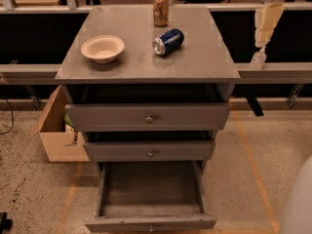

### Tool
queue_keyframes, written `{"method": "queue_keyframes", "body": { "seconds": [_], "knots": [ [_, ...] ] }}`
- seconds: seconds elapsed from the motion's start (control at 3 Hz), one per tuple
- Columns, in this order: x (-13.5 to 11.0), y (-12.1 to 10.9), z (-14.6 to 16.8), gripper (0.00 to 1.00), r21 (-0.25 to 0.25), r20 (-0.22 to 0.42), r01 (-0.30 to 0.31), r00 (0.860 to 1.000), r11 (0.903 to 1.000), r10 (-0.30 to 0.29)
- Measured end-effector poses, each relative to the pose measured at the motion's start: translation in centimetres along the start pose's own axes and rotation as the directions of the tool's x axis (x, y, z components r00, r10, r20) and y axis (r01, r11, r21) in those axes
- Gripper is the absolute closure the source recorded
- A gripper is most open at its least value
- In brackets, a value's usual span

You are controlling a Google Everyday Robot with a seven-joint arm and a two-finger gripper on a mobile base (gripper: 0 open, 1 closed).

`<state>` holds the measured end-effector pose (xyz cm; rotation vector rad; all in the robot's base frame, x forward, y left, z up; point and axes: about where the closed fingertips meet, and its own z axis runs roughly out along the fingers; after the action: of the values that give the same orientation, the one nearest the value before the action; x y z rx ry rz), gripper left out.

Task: Place pepsi can into bottom drawer

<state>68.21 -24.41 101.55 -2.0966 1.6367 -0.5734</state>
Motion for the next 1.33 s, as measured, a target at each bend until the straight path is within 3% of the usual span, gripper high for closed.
{"method": "queue_keyframes", "body": {
  "seconds": [0.33, 0.67, 1.0, 1.33],
  "knots": [
    [-0.9, -1.2, 1.1, 0.0, -0.002, -0.046, 0.137, 0.99, 0.9906, -0.137],
    [-2.2, -3.6, 3.8, 0.0, -0.041, -0.136, 0.355, 0.924, 0.9338, -0.358],
    [-3.8, -4.9, 5.6, 0.0, -0.076, -0.17, 0.485, 0.855, 0.8713, -0.49],
    [-5.9, -6.2, 7.4, 0.0, -0.119, -0.173, 0.563, 0.799, 0.8178, -0.576]
  ]
}}
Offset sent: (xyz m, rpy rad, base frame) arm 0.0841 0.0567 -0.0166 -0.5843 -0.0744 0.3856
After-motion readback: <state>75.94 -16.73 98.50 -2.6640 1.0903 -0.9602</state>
